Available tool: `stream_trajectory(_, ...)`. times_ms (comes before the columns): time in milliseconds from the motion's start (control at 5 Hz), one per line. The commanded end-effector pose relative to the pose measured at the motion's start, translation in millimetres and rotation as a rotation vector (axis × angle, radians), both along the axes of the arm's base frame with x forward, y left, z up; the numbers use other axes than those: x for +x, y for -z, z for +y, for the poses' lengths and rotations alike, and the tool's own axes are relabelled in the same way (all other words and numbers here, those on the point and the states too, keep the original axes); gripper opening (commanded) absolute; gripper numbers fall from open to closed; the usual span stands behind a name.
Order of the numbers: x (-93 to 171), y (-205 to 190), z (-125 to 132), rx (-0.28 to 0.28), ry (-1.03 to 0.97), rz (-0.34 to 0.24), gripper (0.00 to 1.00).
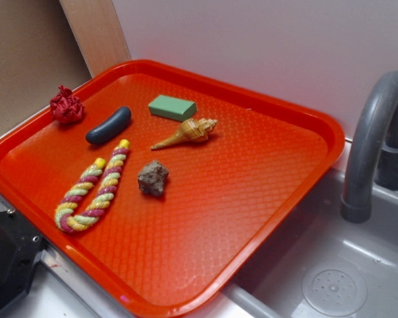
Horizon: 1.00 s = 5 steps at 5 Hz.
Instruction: Grab the red paper.
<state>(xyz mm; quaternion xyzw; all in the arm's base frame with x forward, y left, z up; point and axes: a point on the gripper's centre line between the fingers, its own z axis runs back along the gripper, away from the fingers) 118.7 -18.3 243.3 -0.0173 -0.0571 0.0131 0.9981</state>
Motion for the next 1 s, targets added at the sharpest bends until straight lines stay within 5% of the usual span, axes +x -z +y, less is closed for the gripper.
stream_trajectory(0, 0.0, 0.0, 0.0, 0.000, 0.000, 0.000, 1.00)
stream_trajectory(400, 46.9, 6.3, 35.9, 0.013, -0.302, -0.152, 1.00)
stream_trajectory(800, 87.3, 32.4, 104.7, 0.156, -0.751, -0.339, 1.00)
